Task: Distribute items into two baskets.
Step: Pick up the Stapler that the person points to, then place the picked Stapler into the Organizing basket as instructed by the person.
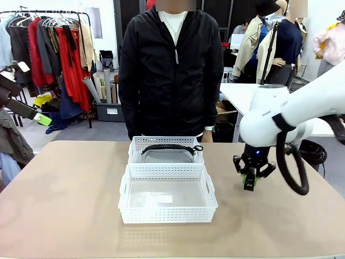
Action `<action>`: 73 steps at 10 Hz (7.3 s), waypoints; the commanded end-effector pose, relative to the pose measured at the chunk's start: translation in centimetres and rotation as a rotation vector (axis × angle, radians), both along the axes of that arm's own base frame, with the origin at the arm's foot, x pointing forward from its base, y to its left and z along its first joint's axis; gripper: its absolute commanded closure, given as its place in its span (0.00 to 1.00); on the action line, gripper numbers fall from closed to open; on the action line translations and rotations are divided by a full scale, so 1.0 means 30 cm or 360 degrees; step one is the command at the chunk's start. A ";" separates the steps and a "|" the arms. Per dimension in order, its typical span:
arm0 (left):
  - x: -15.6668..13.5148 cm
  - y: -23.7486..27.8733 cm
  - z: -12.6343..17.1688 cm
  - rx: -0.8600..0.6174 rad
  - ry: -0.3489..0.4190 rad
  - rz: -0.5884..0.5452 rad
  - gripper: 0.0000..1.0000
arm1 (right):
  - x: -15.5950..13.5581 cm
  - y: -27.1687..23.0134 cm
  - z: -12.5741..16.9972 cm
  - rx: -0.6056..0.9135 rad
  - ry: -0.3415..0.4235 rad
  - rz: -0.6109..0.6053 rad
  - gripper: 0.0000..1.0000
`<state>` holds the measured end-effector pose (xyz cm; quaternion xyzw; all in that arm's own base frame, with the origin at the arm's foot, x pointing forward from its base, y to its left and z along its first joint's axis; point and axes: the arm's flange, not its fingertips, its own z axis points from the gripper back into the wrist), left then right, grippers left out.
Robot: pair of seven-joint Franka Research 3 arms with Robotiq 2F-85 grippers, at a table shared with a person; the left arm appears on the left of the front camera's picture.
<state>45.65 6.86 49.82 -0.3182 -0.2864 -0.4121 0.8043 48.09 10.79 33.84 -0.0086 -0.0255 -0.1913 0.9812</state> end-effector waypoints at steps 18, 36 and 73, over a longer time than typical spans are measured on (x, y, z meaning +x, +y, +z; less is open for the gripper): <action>0.003 0.005 0.008 0.0000 -0.0002 0.0002 0.00 | -0.054 -0.209 0.676 0.0029 0.0015 0.1265 1.00; 0.003 0.005 0.008 0.0000 -0.0002 0.0002 0.00 | -0.052 -0.208 0.677 0.0040 0.0037 0.1269 1.00; 0.003 0.005 0.008 0.0000 -0.0002 0.0002 0.00 | -0.291 0.872 0.253 -0.0310 -0.0209 0.3054 1.00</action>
